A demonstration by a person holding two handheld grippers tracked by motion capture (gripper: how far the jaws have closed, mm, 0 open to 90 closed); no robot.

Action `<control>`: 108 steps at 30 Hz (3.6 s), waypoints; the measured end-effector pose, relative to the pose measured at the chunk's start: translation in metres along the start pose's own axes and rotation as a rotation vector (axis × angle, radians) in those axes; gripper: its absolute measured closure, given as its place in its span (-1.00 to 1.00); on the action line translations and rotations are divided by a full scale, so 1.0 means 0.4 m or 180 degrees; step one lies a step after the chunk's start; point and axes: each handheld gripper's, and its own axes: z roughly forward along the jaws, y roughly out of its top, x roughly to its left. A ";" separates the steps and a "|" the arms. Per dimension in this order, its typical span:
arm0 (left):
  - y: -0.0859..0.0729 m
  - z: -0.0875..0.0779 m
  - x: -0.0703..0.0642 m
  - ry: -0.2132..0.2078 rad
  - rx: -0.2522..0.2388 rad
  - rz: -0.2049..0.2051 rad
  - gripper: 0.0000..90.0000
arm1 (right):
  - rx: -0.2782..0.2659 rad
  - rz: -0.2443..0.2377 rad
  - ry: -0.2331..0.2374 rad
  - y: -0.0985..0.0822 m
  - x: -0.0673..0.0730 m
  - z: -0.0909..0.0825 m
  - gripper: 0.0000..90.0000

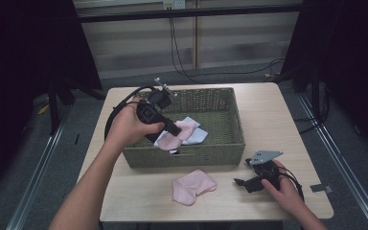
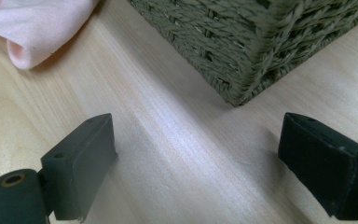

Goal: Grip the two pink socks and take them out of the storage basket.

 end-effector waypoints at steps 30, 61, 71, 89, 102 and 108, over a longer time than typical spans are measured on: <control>-0.069 0.060 -0.081 -0.0107 -0.0093 0.0215 0.83 | -0.0003 -0.0004 -0.0001 0.000 0.000 0.000 -0.77; -0.243 0.179 -0.049 0.0183 -0.0389 0.0198 -0.26 | -0.0003 -0.0006 0.0002 0.000 -0.001 0.000 -0.77; -0.310 0.206 -0.017 0.0205 -0.0510 0.0074 -0.29 | -0.0002 -0.0004 0.0002 0.000 0.000 0.000 -0.77; -0.409 0.248 0.033 0.0154 -0.0596 0.0149 -0.38 | -0.0001 0.0000 -0.0001 0.000 0.000 0.000 -0.77; -0.463 0.309 0.069 0.0072 -0.0477 0.0206 -0.45 | -0.0006 -0.0010 0.0003 0.000 -0.001 0.000 -0.77; -0.473 0.327 0.069 0.0269 -0.0417 0.0413 -0.53 | -0.0014 -0.0022 0.0001 0.000 -0.001 0.001 -0.77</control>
